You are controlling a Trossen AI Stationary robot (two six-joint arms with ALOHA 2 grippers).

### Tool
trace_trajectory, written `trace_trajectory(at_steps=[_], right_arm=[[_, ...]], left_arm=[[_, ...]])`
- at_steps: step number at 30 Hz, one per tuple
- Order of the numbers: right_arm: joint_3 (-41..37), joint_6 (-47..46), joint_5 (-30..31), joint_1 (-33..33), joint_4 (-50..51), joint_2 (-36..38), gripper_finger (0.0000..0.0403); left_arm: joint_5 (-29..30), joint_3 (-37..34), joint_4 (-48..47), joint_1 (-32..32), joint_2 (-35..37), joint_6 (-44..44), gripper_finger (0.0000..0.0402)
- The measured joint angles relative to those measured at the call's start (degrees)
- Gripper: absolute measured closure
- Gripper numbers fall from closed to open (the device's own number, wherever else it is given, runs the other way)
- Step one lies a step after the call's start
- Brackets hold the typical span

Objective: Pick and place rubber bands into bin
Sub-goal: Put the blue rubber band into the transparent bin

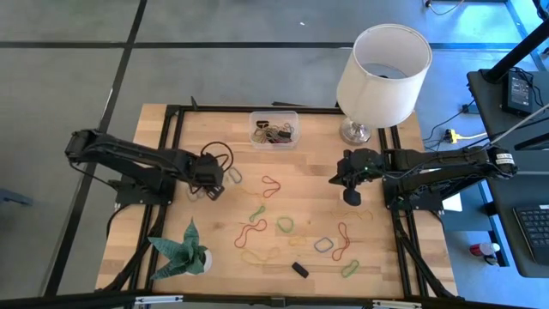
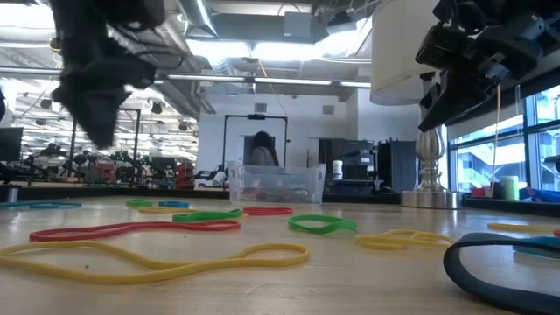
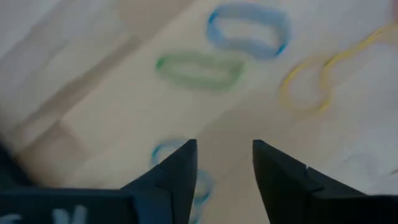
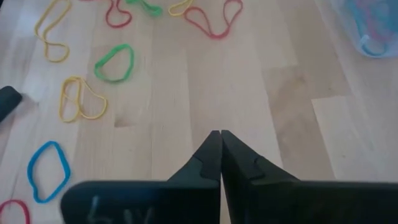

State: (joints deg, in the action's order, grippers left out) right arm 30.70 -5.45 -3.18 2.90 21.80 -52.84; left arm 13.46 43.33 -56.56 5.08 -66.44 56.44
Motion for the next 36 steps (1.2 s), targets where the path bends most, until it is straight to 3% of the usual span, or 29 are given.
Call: trace_trajectory(at_steps=[6, 10, 27, 31, 36], right_arm=[[0.0, 0.0, -0.1, 0.0, 0.4, 0.0, 0.0397], [0.0, 0.0, -0.1, 0.0, 0.4, 0.0, 0.0397], [0.0, -1.8, -1.5, 0.0, 0.5, 0.0, 0.0397], [0.0, -2.3, -1.5, 0.0, 0.4, 0.0, 0.0397], [0.0, -3.3, -1.5, 0.0, 0.2, 0.0, 0.0397]], left_arm=[[-4.1, 0.0, -5.6, 0.0, -6.1, 2.0, 0.0245], [-5.0, 0.0, -4.7, 0.0, -10.6, 3.5, 0.0244], [-18.7, -0.5, -2.0, -3.3, -29.0, 3.4, 0.0247], [-20.1, -0.6, -1.5, -4.0, -29.0, 3.6, 0.0275], [-20.5, 0.3, -1.0, -4.5, -28.2, 2.1, 0.0363]])
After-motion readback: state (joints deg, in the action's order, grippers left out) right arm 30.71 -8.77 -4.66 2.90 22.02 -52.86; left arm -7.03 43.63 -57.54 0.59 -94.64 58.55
